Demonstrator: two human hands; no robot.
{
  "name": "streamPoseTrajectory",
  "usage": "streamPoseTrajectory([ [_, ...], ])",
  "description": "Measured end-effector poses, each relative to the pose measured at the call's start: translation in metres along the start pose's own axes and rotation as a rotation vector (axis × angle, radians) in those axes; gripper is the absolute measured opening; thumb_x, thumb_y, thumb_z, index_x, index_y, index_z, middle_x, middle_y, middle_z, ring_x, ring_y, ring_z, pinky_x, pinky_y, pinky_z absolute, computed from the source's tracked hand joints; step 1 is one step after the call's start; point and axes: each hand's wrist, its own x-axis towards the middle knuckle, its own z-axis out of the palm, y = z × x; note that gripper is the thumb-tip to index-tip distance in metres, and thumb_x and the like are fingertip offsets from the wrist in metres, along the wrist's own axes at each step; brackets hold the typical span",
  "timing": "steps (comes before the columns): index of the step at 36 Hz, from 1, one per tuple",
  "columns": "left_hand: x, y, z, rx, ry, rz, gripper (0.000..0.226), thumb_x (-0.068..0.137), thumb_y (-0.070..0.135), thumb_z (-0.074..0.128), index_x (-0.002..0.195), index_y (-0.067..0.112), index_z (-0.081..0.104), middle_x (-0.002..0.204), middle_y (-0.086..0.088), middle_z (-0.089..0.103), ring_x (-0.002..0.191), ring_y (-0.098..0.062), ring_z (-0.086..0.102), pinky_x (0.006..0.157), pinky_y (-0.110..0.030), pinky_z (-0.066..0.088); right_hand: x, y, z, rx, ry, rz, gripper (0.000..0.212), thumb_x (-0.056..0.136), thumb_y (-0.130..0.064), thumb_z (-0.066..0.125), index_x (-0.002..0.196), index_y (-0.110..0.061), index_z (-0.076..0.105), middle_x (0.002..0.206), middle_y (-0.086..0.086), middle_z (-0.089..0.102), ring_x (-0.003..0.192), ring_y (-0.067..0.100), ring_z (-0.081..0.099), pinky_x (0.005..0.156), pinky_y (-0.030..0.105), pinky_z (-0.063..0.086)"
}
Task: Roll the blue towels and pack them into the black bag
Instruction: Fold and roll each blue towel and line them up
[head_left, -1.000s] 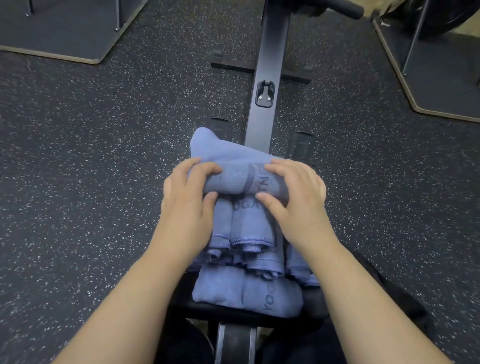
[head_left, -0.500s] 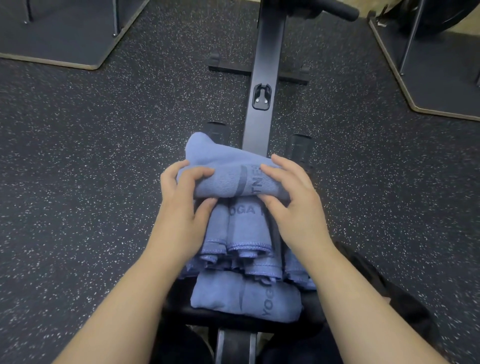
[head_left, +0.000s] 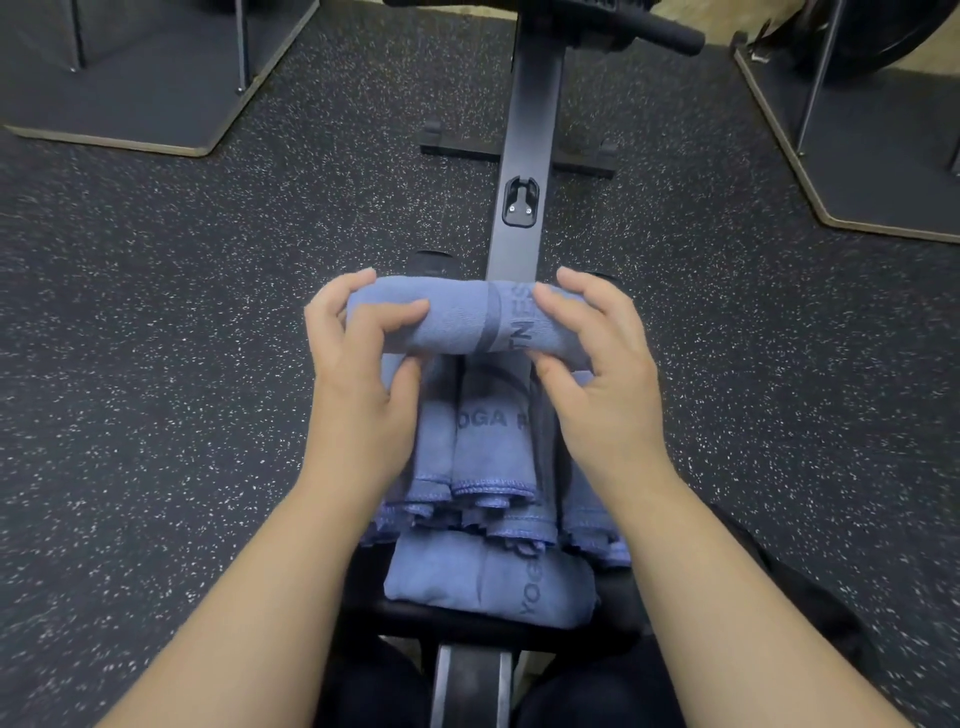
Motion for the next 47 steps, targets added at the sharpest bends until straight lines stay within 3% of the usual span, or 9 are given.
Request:
streamPoseTrajectory([
  [10,-0.003,0.011,-0.009,0.020,0.003,0.029,0.052,0.081,-0.014,0.062,0.114,0.024,0.050,0.131,-0.005,0.030,0.129,0.000,0.030,0.111,-0.034,0.032,-0.006,-0.009,-0.009,-0.053,0.029,-0.046,0.050,0.074,0.009,0.064,0.120,-0.010,0.064,0.128,-0.003,0.045,0.122,0.020,0.044,0.110,0.022,0.030],
  [15,-0.012,0.019,-0.020,0.061,-0.002,0.060,0.053,0.079,-0.014,0.065,0.112,0.024,0.051,0.129,-0.006,0.032,0.123,0.006,0.032,0.103,-0.006,0.025,-0.019,-0.018,-0.016,-0.055,0.024,-0.051,0.047,0.075,0.007,0.065,0.119,-0.009,0.064,0.127,-0.002,0.047,0.121,0.020,0.045,0.109,0.023,0.031],
  [21,-0.024,0.031,-0.033,0.079,-0.047,0.030,0.053,0.078,-0.011,0.068,0.109,0.028,0.052,0.129,-0.012,0.040,0.117,0.010,0.034,0.092,0.002,0.026,-0.034,-0.030,-0.021,-0.038,0.025,-0.024,0.046,0.074,0.005,0.065,0.118,-0.010,0.065,0.125,-0.001,0.049,0.119,0.021,0.048,0.107,0.025,0.034],
  [24,-0.032,0.033,-0.040,0.079,-0.083,0.003,0.051,0.080,-0.006,0.069,0.109,0.033,0.052,0.130,-0.008,0.040,0.114,0.016,0.036,0.089,-0.011,0.034,-0.043,-0.034,-0.024,-0.039,-0.002,0.010,0.046,0.074,0.002,0.065,0.118,-0.012,0.066,0.123,-0.006,0.049,0.118,0.018,0.048,0.107,0.021,0.032],
  [28,-0.043,0.033,-0.049,0.071,-0.148,-0.043,0.048,0.082,0.000,0.070,0.106,0.037,0.053,0.128,0.000,0.040,0.109,-0.014,0.051,0.084,-0.030,0.045,-0.055,-0.038,-0.026,-0.021,-0.080,0.061,0.047,0.075,0.003,0.068,0.118,-0.014,0.066,0.120,-0.021,0.046,0.115,0.007,0.046,0.104,0.009,0.028],
  [34,-0.056,0.029,-0.057,0.127,-0.285,-0.130,0.045,0.085,0.003,0.066,0.108,0.039,0.053,0.122,0.010,0.041,0.098,-0.011,0.054,0.083,-0.033,0.047,-0.068,-0.039,-0.030,-0.067,-0.178,0.116,0.043,0.076,0.004,0.072,0.116,-0.012,0.067,0.116,-0.011,0.052,0.110,-0.001,0.044,0.098,0.001,0.024],
  [39,-0.063,0.025,-0.057,0.166,-0.357,-0.184,0.032,0.088,0.006,0.064,0.114,0.024,0.062,0.120,0.007,0.045,0.102,-0.016,0.056,0.088,-0.034,0.046,-0.075,-0.038,-0.030,-0.053,-0.252,0.238,0.040,0.079,0.003,0.071,0.114,-0.016,0.066,0.113,-0.019,0.050,0.109,0.000,0.048,0.096,0.001,0.025],
  [44,-0.064,0.018,-0.055,0.170,-0.401,-0.217,0.029,0.091,0.010,0.062,0.116,0.025,0.062,0.116,0.010,0.047,0.104,-0.012,0.053,0.089,-0.024,0.039,-0.076,-0.032,-0.028,-0.063,-0.307,0.285,0.037,0.082,-0.002,0.070,0.115,-0.017,0.065,0.114,-0.010,0.048,0.105,-0.023,0.039,0.092,-0.002,0.023],
  [47,-0.063,0.013,-0.052,0.143,-0.434,-0.260,0.029,0.093,0.014,0.059,0.117,0.031,0.061,0.116,0.010,0.047,0.109,-0.014,0.052,0.095,-0.028,0.039,-0.077,-0.027,-0.027,-0.082,-0.357,0.324,0.037,0.085,-0.007,0.069,0.119,-0.019,0.062,0.115,-0.011,0.042,0.104,-0.027,0.035,0.090,-0.005,0.020],
])
